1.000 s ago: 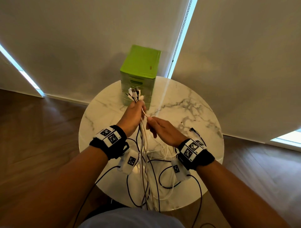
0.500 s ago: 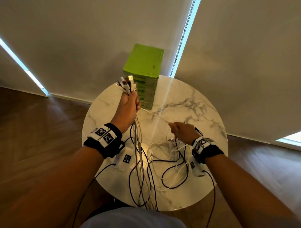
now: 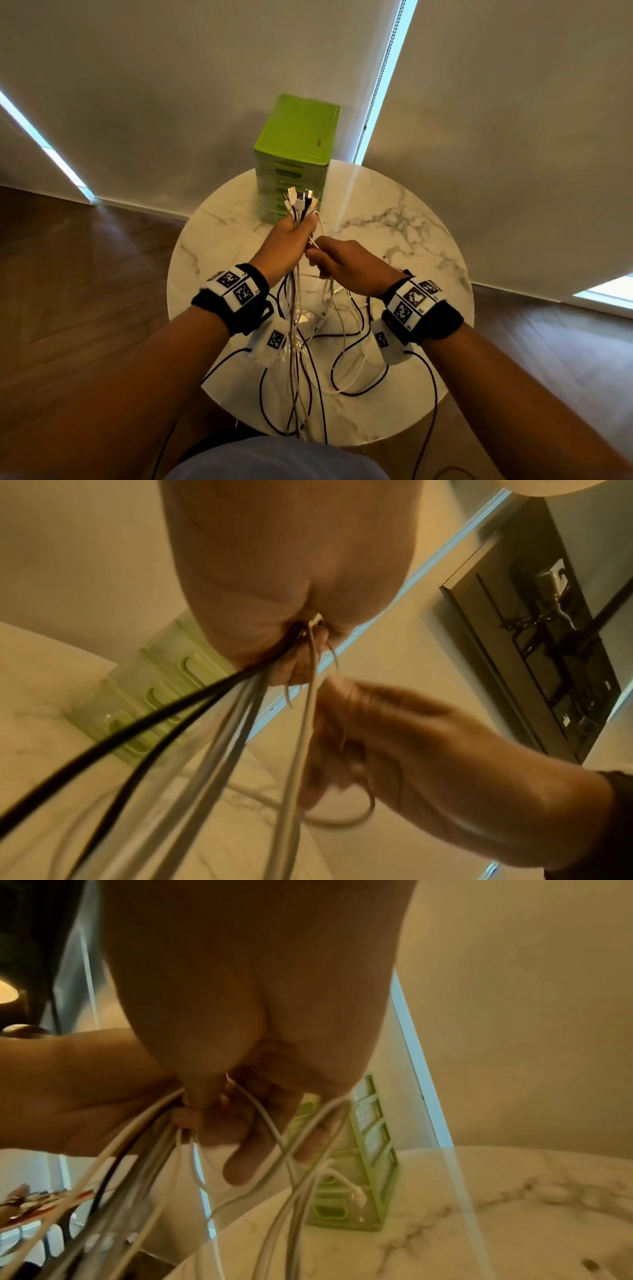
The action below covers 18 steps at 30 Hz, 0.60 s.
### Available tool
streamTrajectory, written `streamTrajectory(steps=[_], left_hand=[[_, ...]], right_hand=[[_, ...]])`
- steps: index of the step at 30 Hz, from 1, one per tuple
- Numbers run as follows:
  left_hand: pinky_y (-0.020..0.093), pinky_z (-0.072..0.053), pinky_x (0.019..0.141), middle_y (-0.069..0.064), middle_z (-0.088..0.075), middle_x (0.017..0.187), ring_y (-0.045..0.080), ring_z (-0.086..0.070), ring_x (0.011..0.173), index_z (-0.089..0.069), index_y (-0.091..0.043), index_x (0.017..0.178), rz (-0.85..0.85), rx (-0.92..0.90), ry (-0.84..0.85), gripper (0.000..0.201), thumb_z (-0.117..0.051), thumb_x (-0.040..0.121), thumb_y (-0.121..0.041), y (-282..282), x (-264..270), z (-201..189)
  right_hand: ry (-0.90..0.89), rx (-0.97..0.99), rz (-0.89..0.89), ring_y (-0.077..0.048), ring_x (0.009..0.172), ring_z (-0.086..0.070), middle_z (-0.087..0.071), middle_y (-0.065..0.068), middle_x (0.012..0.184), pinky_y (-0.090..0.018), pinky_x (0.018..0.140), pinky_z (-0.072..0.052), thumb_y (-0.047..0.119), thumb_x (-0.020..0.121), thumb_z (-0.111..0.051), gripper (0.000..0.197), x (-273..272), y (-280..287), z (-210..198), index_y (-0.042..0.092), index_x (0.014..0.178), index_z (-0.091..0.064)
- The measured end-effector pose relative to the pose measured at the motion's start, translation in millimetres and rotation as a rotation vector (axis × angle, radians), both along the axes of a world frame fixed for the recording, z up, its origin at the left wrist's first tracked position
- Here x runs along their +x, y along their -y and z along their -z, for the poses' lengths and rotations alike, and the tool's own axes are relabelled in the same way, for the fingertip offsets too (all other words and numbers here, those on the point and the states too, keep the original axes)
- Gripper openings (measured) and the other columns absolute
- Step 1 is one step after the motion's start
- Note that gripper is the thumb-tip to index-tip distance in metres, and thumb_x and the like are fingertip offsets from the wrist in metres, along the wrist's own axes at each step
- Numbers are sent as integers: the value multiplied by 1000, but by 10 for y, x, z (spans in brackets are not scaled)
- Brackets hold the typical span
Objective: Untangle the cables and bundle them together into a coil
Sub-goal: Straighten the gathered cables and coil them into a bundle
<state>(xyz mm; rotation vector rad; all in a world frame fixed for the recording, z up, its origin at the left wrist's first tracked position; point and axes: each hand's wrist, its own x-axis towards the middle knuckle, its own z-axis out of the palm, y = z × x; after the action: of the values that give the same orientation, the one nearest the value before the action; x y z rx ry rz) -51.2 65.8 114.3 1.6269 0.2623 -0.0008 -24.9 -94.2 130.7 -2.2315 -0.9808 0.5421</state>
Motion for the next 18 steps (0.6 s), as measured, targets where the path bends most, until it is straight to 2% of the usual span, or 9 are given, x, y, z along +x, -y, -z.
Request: streamTrajectory(steps=[3, 5, 7, 9, 10, 12, 15, 16, 18], left_hand=[[31, -37, 61, -15, -45, 58, 10, -42, 57, -56, -26, 87, -3, 49, 0, 24, -47, 104, -41, -29, -2, 43], [30, -38, 61, -14, -47, 64, 10, -44, 61, -57, -26, 91, -42, 44, 27, 23, -46, 105, -40, -61, -34, -9], [22, -40, 58, -7, -48, 72, 8, -46, 63, -55, -23, 89, -144, -55, 55, 23, -45, 107, -33, -143, -32, -114], [15, -41, 54, -7, -47, 74, 5, -47, 64, -52, -24, 86, -249, -101, 82, 23, -45, 107, -29, -308, -1, -206], [15, -41, 54, -7, -45, 75, 5, -46, 64, -51, -25, 85, -290, -97, 101, 23, -45, 107, -29, -414, 13, -239], [15, -40, 54, -7, -44, 75, 5, -43, 63, -51, -27, 86, -334, -100, 149, 22, -45, 107, -30, -592, 36, -264], [17, -38, 55, -7, -42, 75, 6, -40, 63, -51, -28, 91, -292, -76, 175, 18, -45, 107, -32, -674, 12, -220], [19, -39, 57, -7, -43, 74, 7, -42, 65, -52, -28, 92, -254, -58, 177, 18, -45, 107, -34, -640, -3, -206], [22, -46, 66, -7, -54, 80, 10, -53, 76, -56, -27, 98, -192, -35, 164, 17, -47, 106, -38, -524, -18, -146]], right_hand=[[-84, -168, 22, -14, 80, -64, -69, 1, 87, -31, 79, -50, 34, 106, -46, 21, 97, 124, 185, 19, 95, -56], [-131, -309, 10, -14, 81, -62, -69, 2, 85, -32, 81, -47, 35, 106, -46, 26, 162, 239, 364, 17, 95, -60], [-146, -415, -7, -15, 82, -64, -68, 7, 80, -33, 83, -48, 39, 106, -43, 28, 192, 411, 608, 25, 89, -61], [-145, -404, 24, -17, 80, -65, -67, 8, 76, -34, 83, -49, 37, 107, -42, 30, 187, 647, 808, 33, 81, -57], [-159, -374, 55, -19, 79, -65, -67, 5, 77, -34, 82, -50, 34, 108, -42, 32, 183, 751, 892, 29, 82, -60], [-228, -304, 157, -25, 80, -66, -69, -8, 84, -31, 81, -52, 31, 108, -40, 38, 120, 897, 927, 7, 92, -66], [-274, -215, 243, -16, 76, -65, -66, -12, 89, -10, 65, -47, 23, 108, -43, 37, 70, 905, 808, -7, 102, -64], [-254, -191, 248, -13, 79, -65, -68, -8, 92, -10, 64, -46, 23, 107, -45, 33, 96, 864, 780, -4, 104, -65], [-172, -196, 237, -12, 90, -67, -72, 1, 97, -19, 75, -47, 29, 106, -48, 26, 150, 753, 692, 11, 106, -66]])
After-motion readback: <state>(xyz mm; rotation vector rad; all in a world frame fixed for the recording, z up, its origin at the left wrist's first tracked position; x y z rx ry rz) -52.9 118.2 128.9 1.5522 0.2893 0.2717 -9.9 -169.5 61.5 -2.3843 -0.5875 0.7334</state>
